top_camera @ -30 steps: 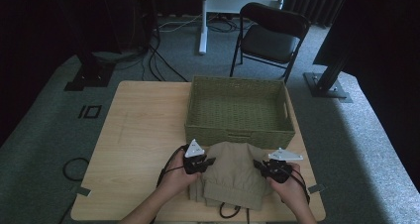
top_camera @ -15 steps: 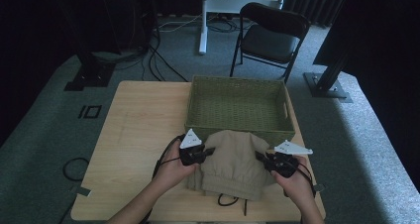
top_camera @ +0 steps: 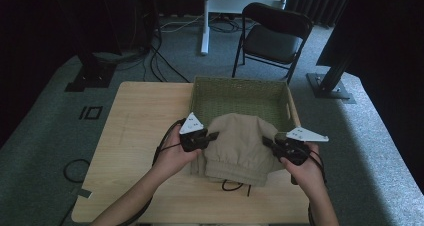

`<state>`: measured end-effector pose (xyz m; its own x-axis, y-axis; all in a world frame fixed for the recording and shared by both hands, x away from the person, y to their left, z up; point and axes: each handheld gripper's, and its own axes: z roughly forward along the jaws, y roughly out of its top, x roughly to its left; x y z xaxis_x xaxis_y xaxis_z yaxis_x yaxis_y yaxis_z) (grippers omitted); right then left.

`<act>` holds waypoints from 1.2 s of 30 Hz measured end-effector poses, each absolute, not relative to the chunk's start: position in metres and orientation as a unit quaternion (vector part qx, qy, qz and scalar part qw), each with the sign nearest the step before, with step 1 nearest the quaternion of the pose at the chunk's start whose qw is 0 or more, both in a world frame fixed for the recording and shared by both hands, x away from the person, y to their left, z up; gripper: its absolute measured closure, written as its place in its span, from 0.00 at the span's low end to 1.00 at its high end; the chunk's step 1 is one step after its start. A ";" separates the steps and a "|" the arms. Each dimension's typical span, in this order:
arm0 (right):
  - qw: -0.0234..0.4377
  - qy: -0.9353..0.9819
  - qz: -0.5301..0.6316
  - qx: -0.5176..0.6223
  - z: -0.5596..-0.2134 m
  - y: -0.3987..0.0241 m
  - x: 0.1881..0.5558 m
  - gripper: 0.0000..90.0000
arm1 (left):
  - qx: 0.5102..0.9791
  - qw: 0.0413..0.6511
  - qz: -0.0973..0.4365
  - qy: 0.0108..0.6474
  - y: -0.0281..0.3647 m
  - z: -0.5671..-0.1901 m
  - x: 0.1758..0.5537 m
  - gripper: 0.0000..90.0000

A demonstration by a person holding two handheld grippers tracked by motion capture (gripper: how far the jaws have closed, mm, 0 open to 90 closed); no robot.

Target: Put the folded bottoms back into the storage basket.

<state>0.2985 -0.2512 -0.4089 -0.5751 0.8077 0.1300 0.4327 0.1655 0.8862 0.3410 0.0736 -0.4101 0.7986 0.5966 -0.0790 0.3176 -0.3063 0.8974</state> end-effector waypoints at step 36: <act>0.202 0.698 0.534 0.433 -0.320 -0.269 0.385 0.93 | 0.759 0.563 0.149 0.289 0.066 -0.329 0.432 0.92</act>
<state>0.3850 -0.2692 -0.3204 -0.5444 0.8191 0.1809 0.3882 0.0548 0.9200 0.4321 0.0662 -0.3288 0.7885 0.6071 -0.0984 0.2702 -0.1982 0.9422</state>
